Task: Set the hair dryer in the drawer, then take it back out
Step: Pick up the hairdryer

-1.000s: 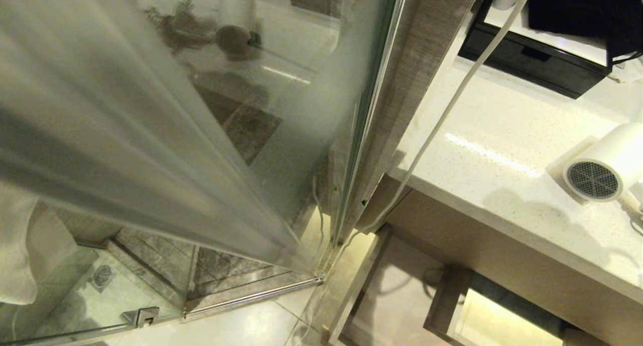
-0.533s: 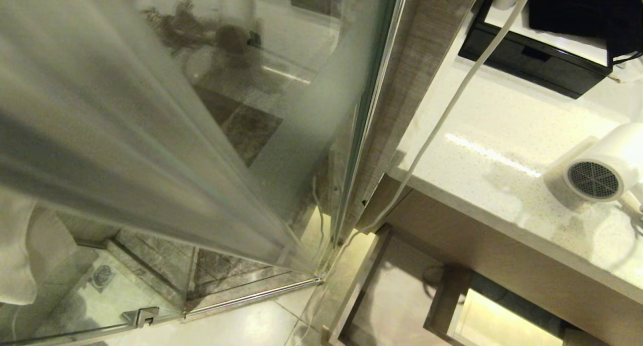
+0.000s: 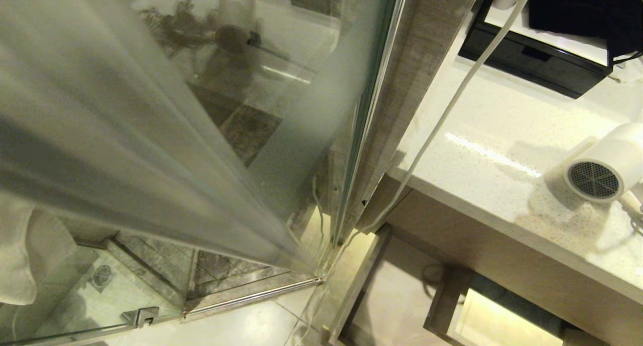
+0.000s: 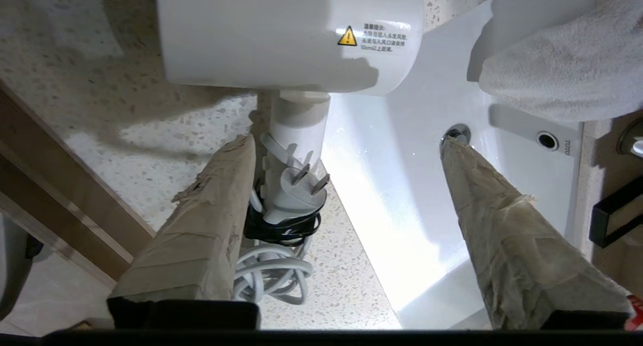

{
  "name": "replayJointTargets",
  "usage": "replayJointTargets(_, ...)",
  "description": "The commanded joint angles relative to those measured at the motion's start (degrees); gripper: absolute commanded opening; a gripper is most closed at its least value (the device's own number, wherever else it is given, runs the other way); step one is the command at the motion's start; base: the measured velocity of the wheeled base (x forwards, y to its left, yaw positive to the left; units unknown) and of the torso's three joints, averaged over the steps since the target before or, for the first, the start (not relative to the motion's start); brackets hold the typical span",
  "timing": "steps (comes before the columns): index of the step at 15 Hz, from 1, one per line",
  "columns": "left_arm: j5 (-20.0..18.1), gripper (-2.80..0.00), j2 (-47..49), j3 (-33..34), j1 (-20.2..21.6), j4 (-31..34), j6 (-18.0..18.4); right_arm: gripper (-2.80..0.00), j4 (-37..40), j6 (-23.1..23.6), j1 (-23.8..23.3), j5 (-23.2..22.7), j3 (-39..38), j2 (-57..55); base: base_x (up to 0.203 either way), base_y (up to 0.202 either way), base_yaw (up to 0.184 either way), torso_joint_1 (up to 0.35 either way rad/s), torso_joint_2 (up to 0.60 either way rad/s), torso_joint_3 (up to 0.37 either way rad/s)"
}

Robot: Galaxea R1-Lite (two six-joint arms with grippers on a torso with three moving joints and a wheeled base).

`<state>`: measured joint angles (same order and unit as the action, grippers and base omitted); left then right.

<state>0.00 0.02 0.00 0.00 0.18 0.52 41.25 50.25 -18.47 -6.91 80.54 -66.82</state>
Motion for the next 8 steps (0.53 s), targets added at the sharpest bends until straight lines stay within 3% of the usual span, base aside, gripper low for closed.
replayJointTargets(1, 0.0, -2.8, -0.02, 0.0, 0.0, -0.01, 0.0, 0.0, 0.18, 1.45, -1.78, -0.03, 0.36, -1.05, 0.0, 0.0, 0.0, 0.0, 0.0, 0.0)
replayJointTargets(4, 0.0, -2.8, -0.02, 0.0, 0.0, -0.01, 0.0, 0.0, 3.56, 5.12, -4.38, -0.29, -0.47, -1.56, 0.0, 0.0, 0.0, 0.0, 0.0, 0.0)
replayJointTargets(8, 0.0, -2.8, -0.02, 0.0, 0.0, -0.01, 0.0, 0.0, 5.8, 5.05, -4.65, -0.48, -1.0, -3.96, 0.0, 0.0, 0.0, 0.0, 0.0, 0.0)
